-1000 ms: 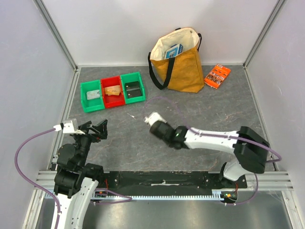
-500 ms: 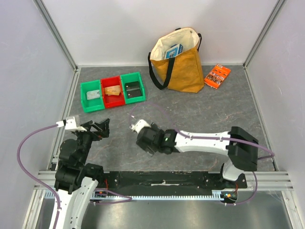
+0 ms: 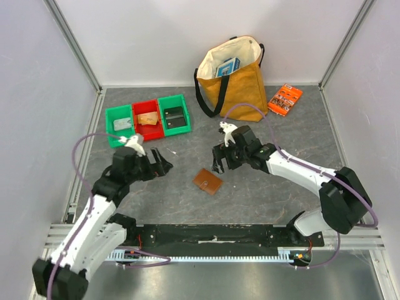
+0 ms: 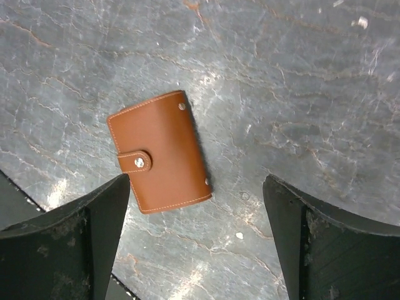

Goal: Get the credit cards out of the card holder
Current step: Open the card holder at the center of the board.

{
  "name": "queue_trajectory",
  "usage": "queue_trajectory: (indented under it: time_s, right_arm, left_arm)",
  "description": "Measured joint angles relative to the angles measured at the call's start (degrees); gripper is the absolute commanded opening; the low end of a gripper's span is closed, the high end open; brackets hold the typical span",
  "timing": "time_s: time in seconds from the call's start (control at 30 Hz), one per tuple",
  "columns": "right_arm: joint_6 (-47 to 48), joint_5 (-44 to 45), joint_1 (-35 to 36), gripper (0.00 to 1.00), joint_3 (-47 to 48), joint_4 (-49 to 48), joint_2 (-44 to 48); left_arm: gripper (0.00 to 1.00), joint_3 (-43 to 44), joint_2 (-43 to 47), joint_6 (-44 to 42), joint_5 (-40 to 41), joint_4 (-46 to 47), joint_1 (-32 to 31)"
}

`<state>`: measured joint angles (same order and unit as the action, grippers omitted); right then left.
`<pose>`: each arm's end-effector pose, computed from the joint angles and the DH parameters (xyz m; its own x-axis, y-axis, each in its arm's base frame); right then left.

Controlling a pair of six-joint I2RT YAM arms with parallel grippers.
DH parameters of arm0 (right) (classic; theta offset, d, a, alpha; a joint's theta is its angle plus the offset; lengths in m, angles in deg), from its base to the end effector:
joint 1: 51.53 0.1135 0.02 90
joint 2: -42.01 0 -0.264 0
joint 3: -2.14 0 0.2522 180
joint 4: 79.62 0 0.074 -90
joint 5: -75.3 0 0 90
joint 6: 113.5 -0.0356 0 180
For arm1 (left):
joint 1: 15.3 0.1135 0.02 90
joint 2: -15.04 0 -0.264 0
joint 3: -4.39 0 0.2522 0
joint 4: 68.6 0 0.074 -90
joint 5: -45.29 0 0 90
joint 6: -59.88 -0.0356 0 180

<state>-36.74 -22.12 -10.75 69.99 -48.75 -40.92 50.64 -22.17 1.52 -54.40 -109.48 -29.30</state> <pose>0.2295 0.2040 0.2313 -0.6937 -0.2984 -0.6555 -0.5720 0.7814 0.2496 0.1455 -0.0425 0.2552 -0.6337 -0.3749 -0.6767 0.0526 0.8518 -0.5212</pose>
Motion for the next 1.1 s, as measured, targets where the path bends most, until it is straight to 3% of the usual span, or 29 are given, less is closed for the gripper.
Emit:
queue_trajectory:
  time_s: [0.2, 0.33, 0.43, 0.6, 0.73, 0.87, 1.1]
  right_arm:
    - [-2.8, -9.8, -6.4, 0.98, -8.8, -7.8, 0.5]
    - [-3.9, -10.6, -6.5, 0.97, -14.4, -13.7, 4.0]
    - [-5.1, -9.8, -6.5, 0.89, -19.8, -20.3, 9.4]
    - [-6.7, -8.0, -6.5, 0.97, -22.2, -29.0, 11.5]
    - [-5.6, -10.4, -6.9, 0.97, -19.3, -29.1, 7.0]
    - [-5.7, -12.0, -7.1, 0.95, -18.5, -29.3, 3.4]
    - [-10.6, -15.7, -7.8, 0.81, -19.6, -32.4, -2.8]
  left_arm:
    - [0.99, 0.0, -16.7, 5.9, 1.2, 2.5, -17.8]
    - [0.98, -0.1, -24.5, 10.2, 2.7, 6.9, -24.1]
    - [0.96, -0.1, -29.4, 12.5, 3.8, 10.2, -26.0]
    - [0.95, 0.3, -36.3, 14.8, 4.2, 14.5, -26.8]
    - [0.93, 3.0, -41.4, 15.9, 3.5, 18.2, -26.8]
    - [0.83, 6.3, -46.2, 16.1, 3.2, 20.0, -26.8]
    - [0.73, 12.6, -52.6, 14.3, 3.1, 19.4, -26.8]
